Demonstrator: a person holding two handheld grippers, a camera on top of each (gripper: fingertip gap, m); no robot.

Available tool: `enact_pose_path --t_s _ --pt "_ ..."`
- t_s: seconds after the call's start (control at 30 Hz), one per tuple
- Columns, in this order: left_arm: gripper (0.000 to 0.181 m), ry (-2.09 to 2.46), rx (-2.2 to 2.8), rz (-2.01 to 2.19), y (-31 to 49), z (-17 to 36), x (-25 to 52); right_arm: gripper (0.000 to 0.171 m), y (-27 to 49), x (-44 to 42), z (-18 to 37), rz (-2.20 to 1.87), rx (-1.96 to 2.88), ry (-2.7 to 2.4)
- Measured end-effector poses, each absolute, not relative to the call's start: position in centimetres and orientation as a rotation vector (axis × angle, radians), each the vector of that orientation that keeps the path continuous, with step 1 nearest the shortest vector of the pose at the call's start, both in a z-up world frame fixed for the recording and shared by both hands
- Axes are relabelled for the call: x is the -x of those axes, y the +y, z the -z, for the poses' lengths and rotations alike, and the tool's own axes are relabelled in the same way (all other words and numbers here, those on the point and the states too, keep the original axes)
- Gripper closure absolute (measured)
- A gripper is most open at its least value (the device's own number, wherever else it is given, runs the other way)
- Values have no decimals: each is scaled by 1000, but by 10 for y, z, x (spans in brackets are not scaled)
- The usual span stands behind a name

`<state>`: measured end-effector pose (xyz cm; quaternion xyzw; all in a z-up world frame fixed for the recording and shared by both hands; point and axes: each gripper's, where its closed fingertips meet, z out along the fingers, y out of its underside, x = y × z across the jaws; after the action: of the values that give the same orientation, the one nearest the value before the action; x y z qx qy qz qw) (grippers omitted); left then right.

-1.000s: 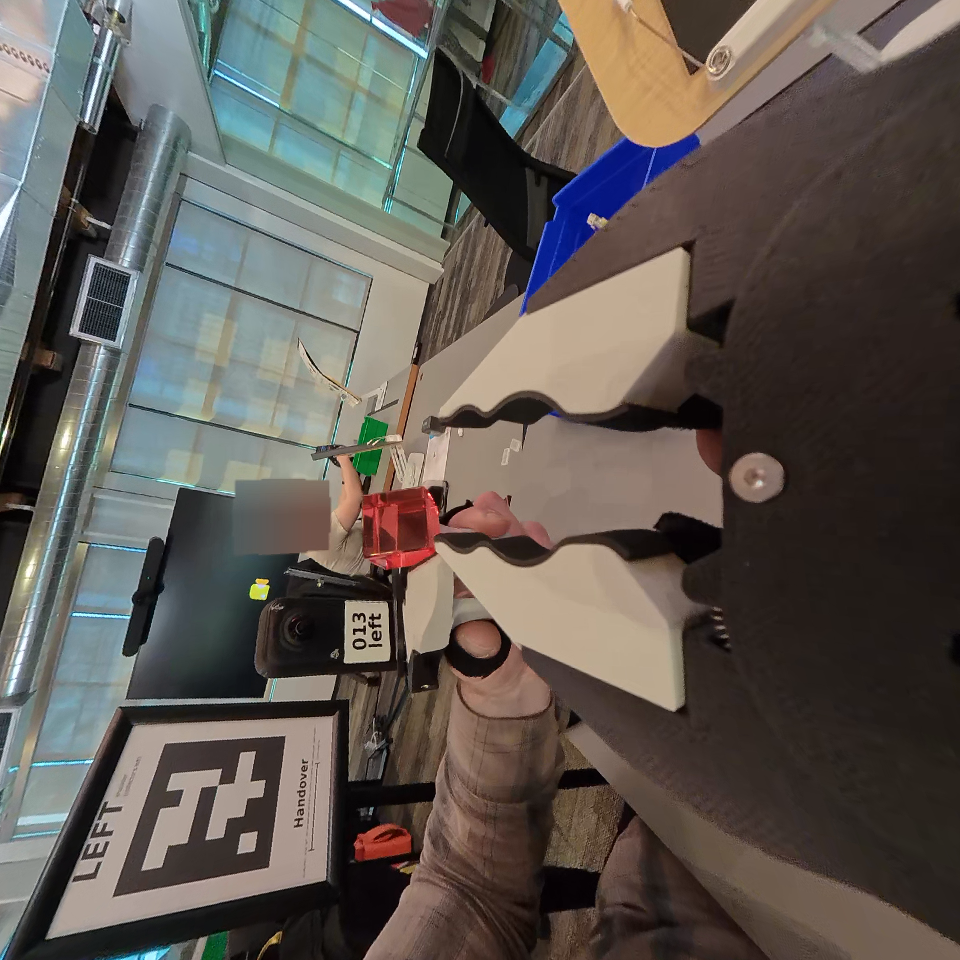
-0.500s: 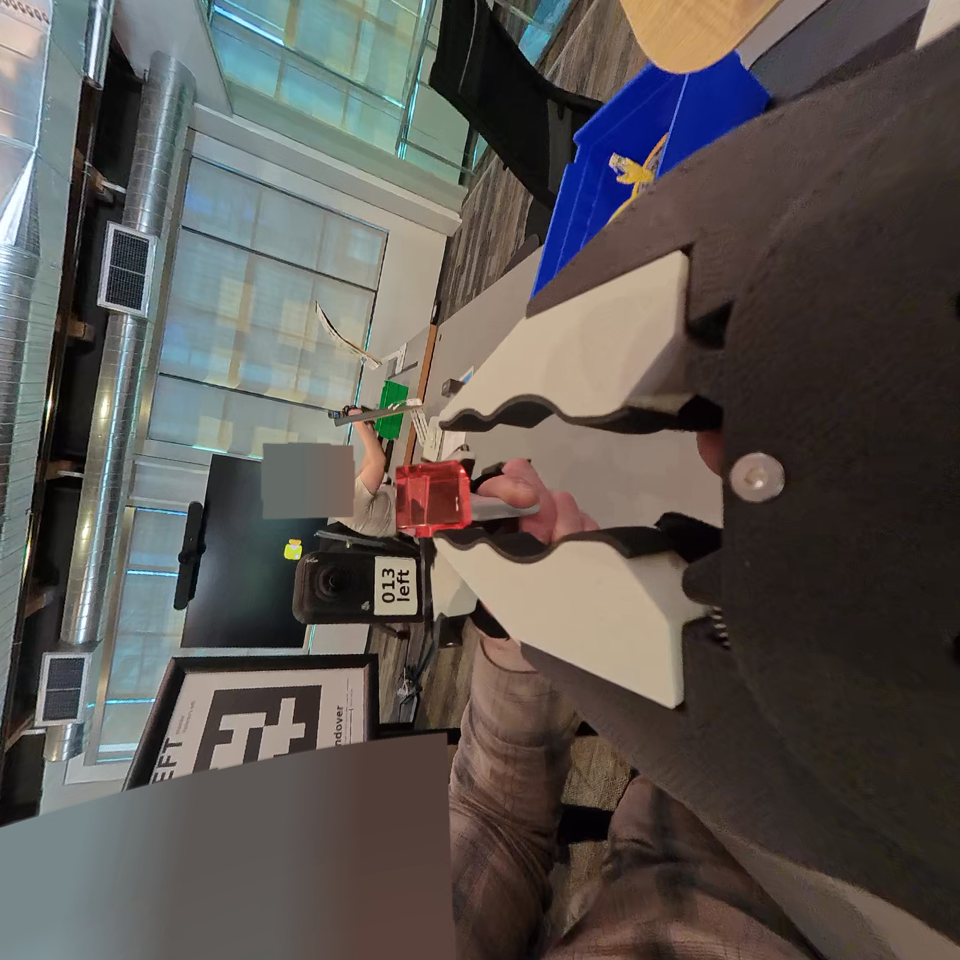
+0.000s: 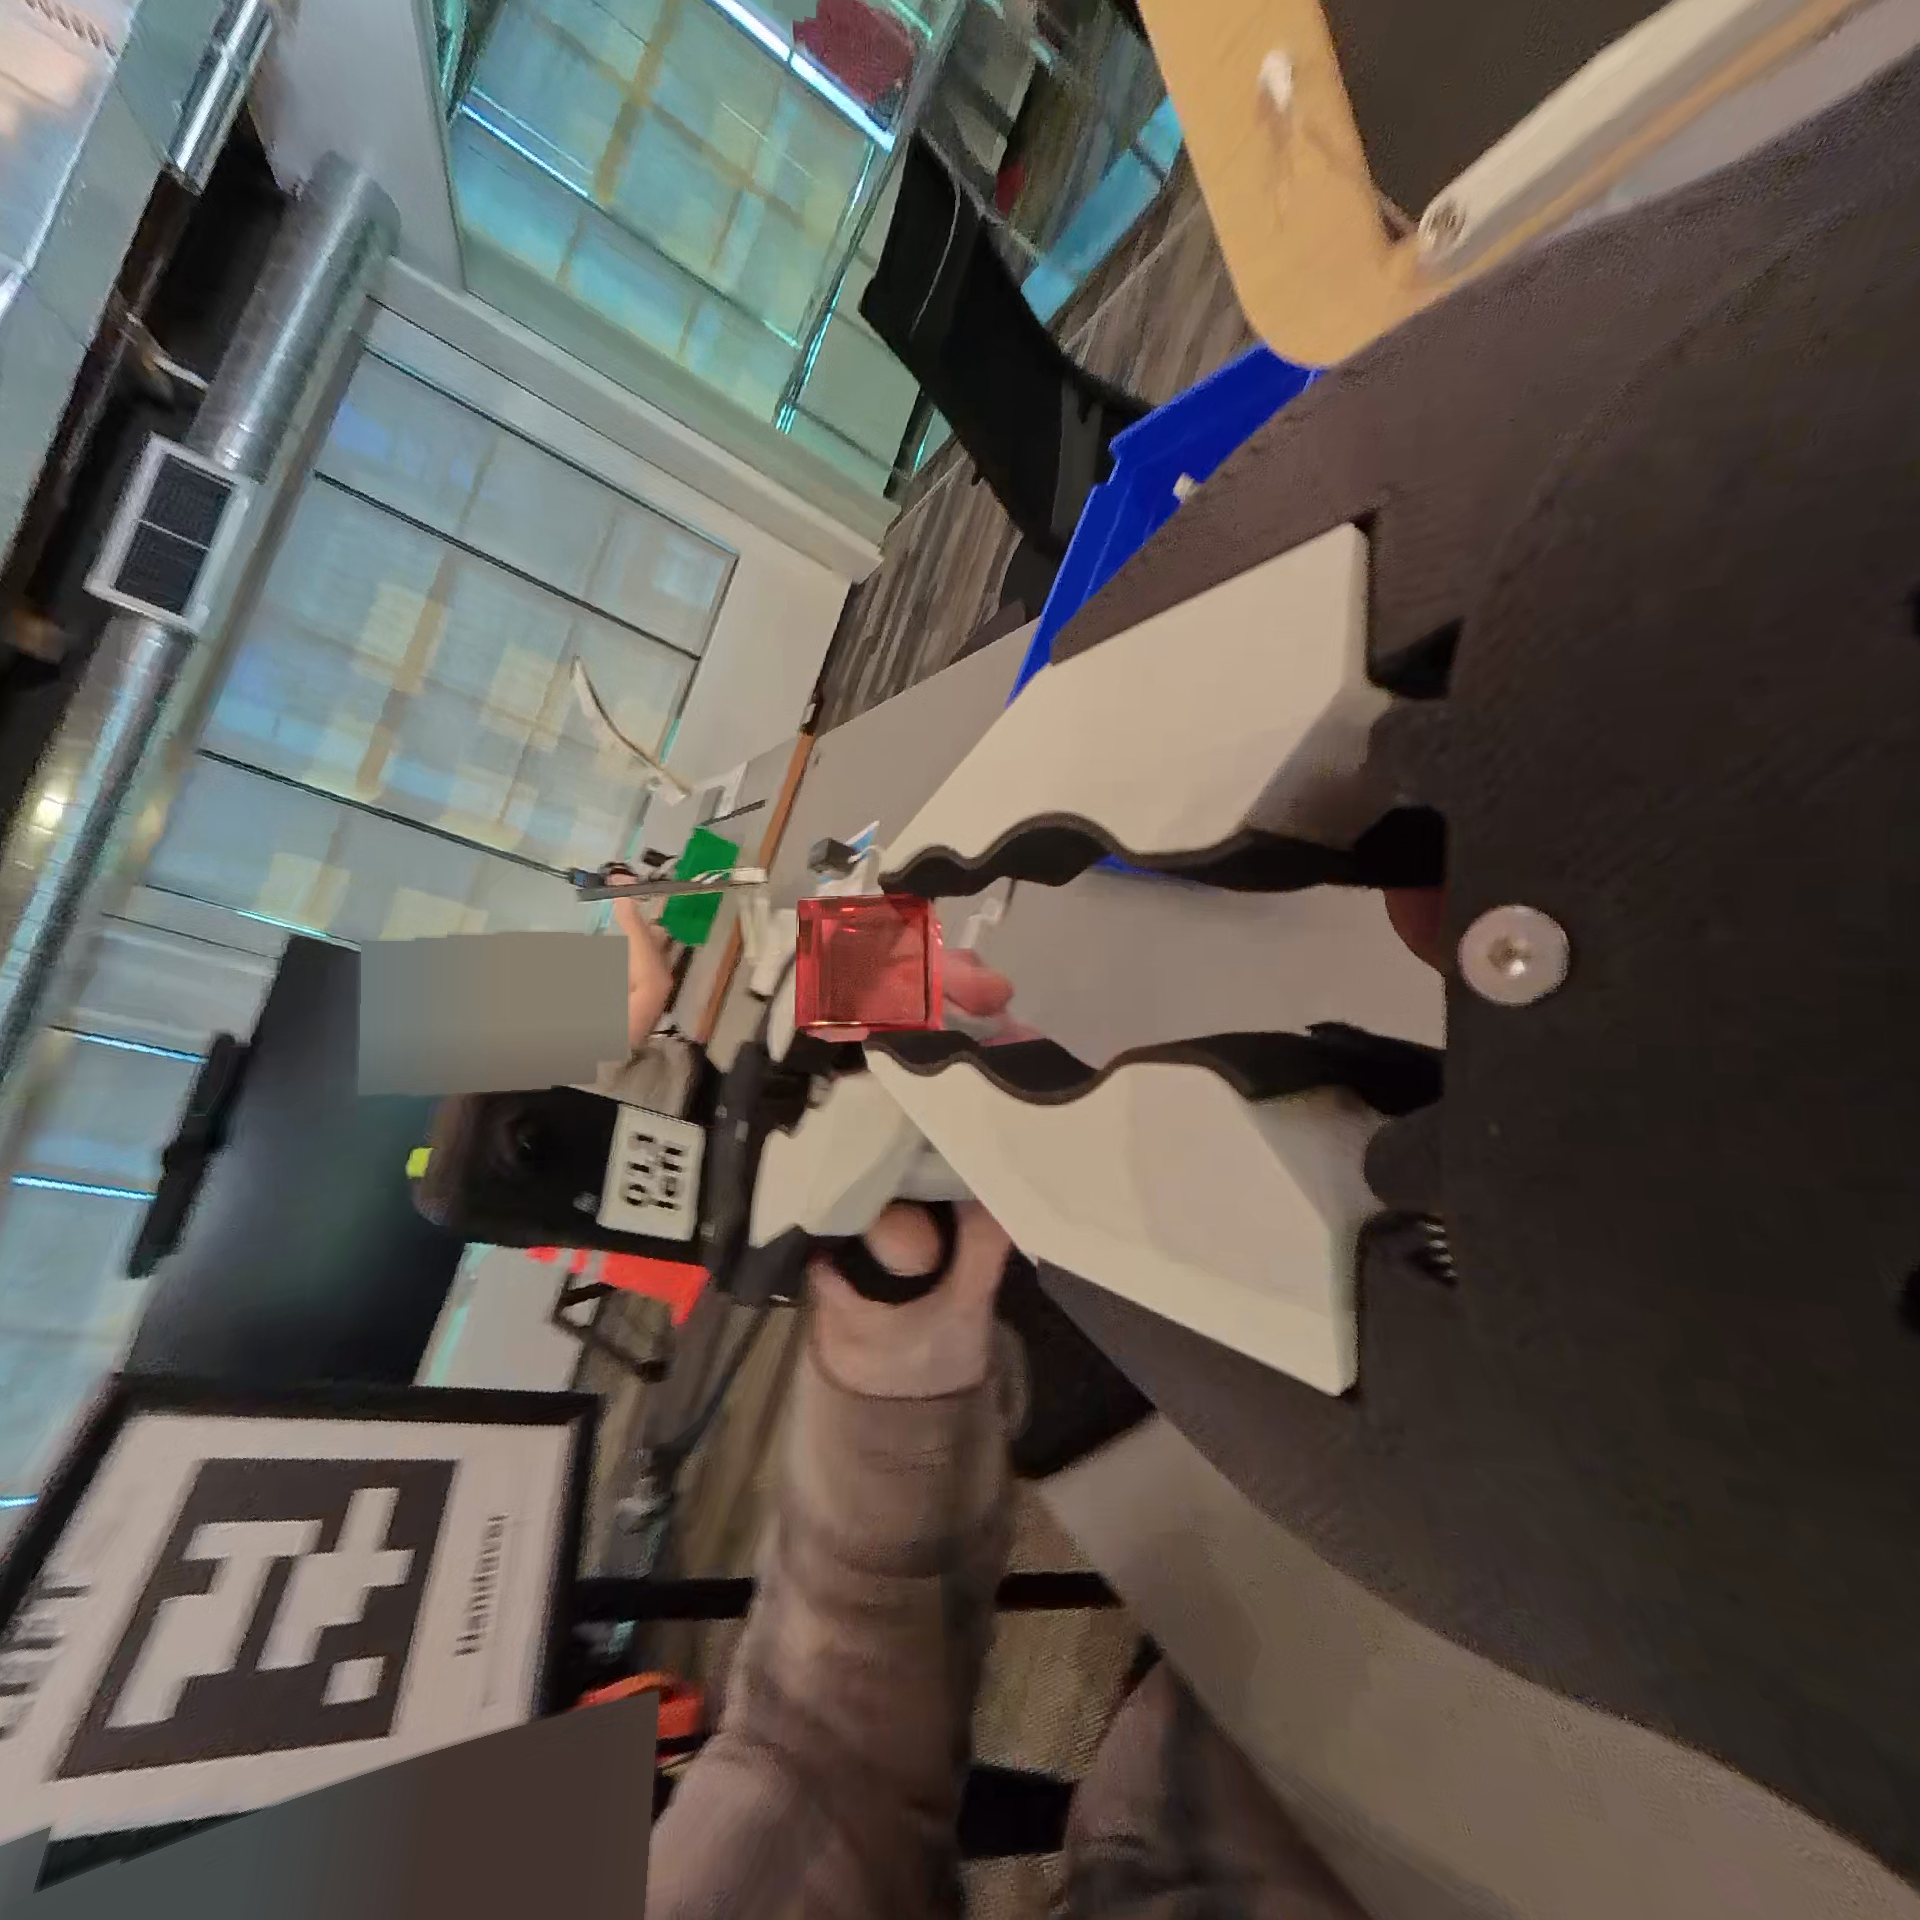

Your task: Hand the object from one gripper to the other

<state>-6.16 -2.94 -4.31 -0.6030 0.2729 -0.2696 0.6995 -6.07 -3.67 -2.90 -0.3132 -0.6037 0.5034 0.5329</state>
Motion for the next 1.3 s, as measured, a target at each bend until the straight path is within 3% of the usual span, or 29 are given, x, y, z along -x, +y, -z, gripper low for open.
enact_pose_path --t_s 0.1,0.2,0.3,0.5,0.57,0.77,1.13,1.2,1.3 --pt "132 598 1380 586 -33 37 73 148 -32 54 38 -1103 779 -1543" --pt "130 799 1368 299 -42 42 68 148 -35 41 55 -1230 846 -1683" --pt "127 1139 1273 -134 -53 65 42 148 -36 33 71 -1423 902 -1756" --pt "114 1473 1206 -465 -51 111 12 148 -54 24 105 -1572 922 -1953" --pt "115 1505 1191 -472 -50 118 7 148 -58 20 115 -1593 918 -2012" --pt "151 1575 1173 -486 -52 129 2 148 -61 15 130 -1625 921 -2085" --pt "153 1491 1161 -527 -45 123 4 147 -56 19 124 -1636 929 -2018" --pt "153 1390 1145 -581 -37 110 11 126 -44 29 112 -1611 956 -1908" --pt "153 1169 1099 -765 -21 79 33 119 -24 41 84 -1636 994 -1682"
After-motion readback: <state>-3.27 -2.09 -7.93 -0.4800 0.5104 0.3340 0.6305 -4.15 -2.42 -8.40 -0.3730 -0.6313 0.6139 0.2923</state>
